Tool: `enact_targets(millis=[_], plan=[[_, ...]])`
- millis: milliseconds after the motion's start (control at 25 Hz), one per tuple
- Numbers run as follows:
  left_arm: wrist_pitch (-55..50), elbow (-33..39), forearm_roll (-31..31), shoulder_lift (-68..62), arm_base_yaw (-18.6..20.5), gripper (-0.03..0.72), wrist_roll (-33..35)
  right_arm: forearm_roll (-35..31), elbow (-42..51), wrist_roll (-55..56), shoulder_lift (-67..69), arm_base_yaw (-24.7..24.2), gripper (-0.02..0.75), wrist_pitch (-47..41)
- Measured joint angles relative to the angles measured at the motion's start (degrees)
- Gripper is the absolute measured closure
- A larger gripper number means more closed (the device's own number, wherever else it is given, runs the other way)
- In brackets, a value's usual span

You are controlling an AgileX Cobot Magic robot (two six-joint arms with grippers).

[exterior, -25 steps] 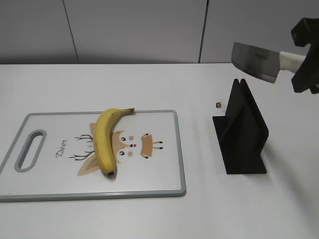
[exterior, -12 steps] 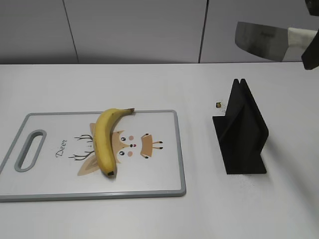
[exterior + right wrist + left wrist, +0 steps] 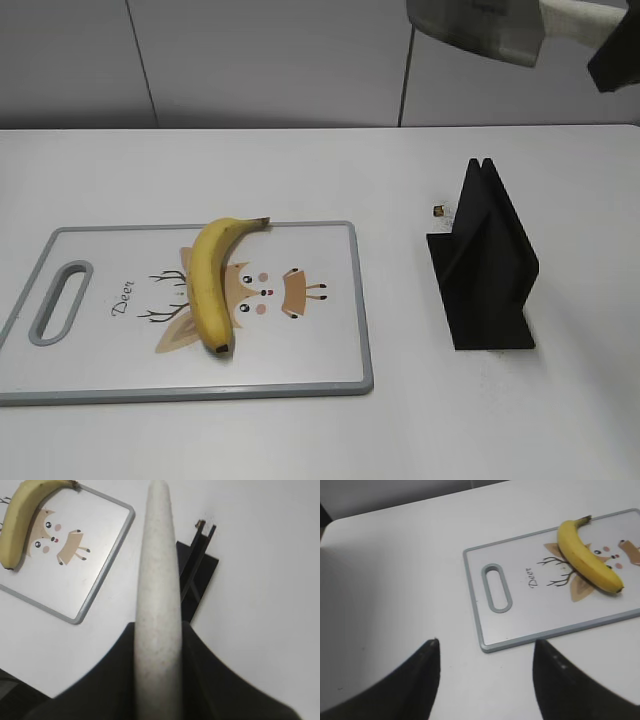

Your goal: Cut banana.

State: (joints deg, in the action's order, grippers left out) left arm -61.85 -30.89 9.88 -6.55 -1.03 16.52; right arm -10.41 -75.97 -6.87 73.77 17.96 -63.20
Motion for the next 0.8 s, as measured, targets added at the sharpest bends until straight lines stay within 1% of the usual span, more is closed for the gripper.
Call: enact_targets(millis=[40,120,280,440,680,800], plan=[[0.5,-0.5,1.2,-2.1,0.0,0.087,1.1,-0.3,0.0,-3.4,0.0,0.0,0.577,1.0],[1.9,-1.9,2.6,-6.3,0.0,0.054,3.6,-1.4,0.0,-10.7,0.0,0.0,0.577,3.3],[5.6,-5.8,3.5,-15.7,0.0,0.042,10.2,-5.1,0.0,-25.6,0.8,0.0,0.577,5.6],[7.8,-11.2,5.6,-25.3,-0.4,0.045,18.6,-7.3,0.0,-34.3,3.6,0.1,0.577,5.7],[8.1,-20.0,6.5,-39.3,-4.3,0.062,31.4,-12.7,0.0,-50.4,8.9,0.1,0.577,5.8],[8.0,-24.3,6.5,-46.6,-7.4,0.071,35.7,-15.1,-0.1,-57.8,11.8,0.1,0.577,5.1]])
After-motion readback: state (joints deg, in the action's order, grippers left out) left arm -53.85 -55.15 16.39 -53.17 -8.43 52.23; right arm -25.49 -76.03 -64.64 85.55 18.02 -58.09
